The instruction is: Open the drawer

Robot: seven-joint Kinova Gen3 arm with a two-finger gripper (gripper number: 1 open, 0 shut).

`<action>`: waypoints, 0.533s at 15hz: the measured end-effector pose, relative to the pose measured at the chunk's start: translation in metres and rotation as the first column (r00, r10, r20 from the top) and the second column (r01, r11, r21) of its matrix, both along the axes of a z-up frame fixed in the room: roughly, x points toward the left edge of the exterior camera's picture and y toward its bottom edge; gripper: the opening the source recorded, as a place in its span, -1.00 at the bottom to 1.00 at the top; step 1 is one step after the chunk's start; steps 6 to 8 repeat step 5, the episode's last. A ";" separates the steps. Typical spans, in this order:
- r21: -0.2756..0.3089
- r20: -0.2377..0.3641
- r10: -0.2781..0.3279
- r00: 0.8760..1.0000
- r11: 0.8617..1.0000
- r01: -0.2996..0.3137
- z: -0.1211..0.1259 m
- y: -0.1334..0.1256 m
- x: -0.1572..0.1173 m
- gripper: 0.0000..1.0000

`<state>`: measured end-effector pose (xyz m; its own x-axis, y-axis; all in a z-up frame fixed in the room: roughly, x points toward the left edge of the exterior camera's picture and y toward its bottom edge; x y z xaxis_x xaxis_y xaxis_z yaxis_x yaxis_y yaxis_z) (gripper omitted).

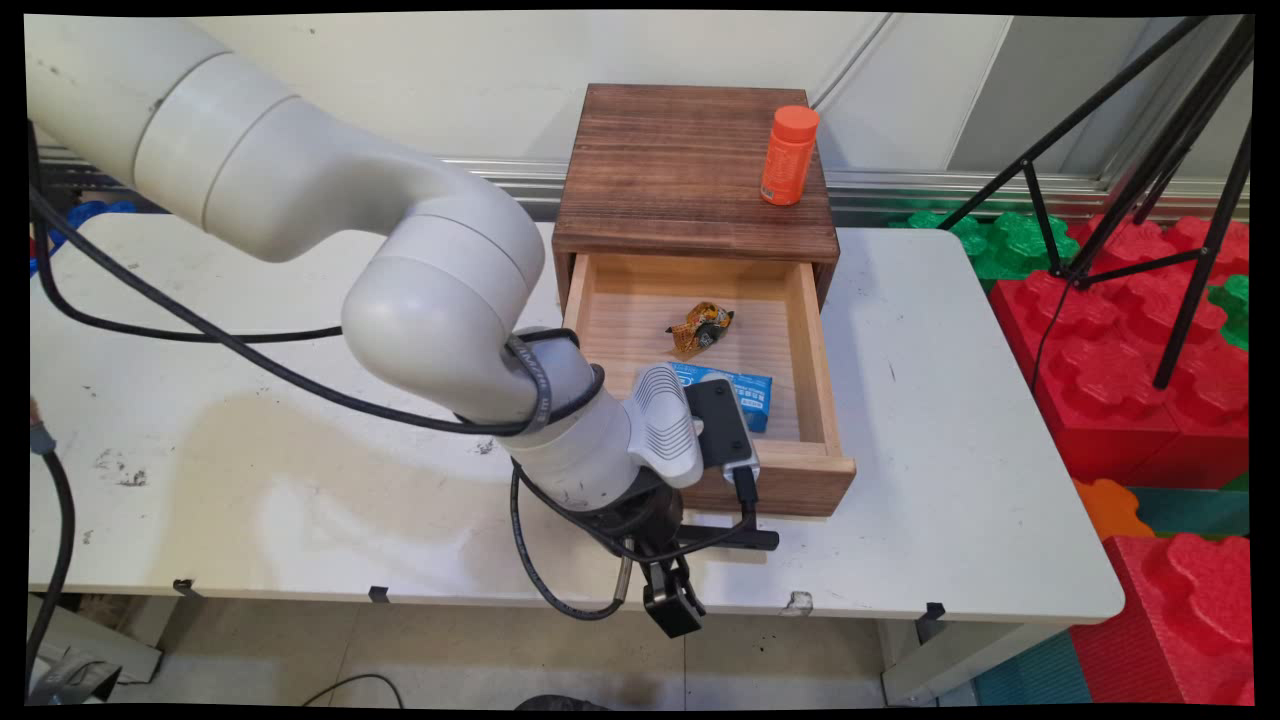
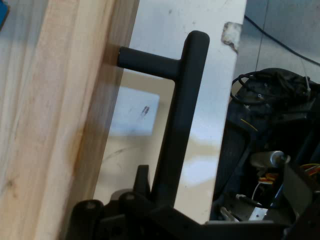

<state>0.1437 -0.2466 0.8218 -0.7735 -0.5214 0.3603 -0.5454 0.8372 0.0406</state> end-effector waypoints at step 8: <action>-0.002 0.002 -0.003 1.000 1.000 0.003 0.003 0.005 0.001 1.00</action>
